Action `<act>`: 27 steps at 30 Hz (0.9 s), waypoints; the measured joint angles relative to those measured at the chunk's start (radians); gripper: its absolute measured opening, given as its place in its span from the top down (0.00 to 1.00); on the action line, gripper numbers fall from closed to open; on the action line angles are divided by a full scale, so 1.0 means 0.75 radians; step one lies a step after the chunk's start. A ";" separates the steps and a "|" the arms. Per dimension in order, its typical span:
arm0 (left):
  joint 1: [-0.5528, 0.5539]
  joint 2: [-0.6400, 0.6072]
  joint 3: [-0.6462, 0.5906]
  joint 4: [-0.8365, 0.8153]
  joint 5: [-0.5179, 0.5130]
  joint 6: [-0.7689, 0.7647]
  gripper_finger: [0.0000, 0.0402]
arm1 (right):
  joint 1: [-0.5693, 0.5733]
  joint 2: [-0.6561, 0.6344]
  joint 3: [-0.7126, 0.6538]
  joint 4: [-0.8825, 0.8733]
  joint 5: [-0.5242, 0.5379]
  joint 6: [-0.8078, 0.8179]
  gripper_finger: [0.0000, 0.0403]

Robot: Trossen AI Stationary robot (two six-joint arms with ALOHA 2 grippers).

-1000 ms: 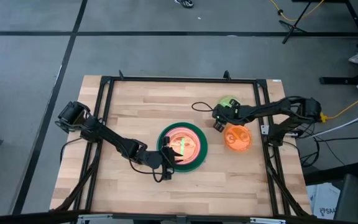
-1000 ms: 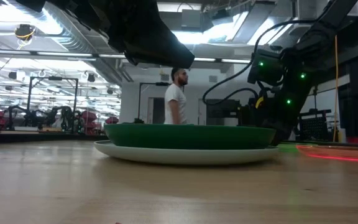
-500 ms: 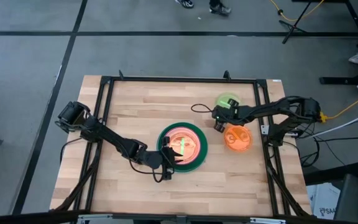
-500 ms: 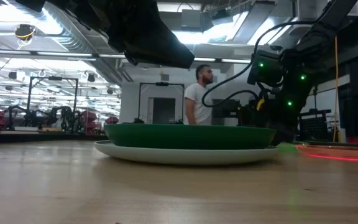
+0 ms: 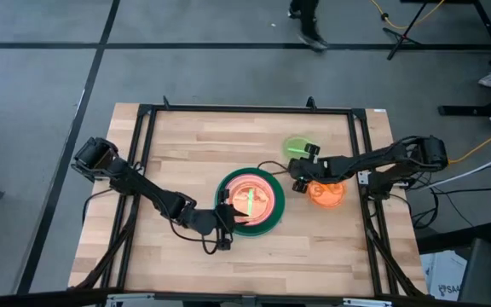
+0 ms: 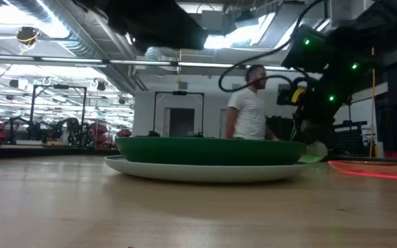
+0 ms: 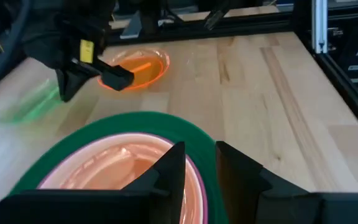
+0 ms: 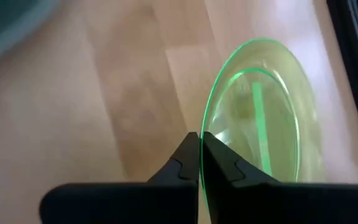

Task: Stack plastic plates
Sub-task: Stack the light green plate on top of the light green plate

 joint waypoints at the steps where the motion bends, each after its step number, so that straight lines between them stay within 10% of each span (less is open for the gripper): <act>1: -0.007 -0.001 0.000 0.001 -0.017 0.015 0.79 | 0.015 -0.010 0.000 0.000 -0.001 -0.008 1.00; 27: -0.043 -0.009 0.000 -0.005 -0.173 0.063 0.79 | 0.450 -0.095 0.083 0.180 -0.091 -0.422 0.99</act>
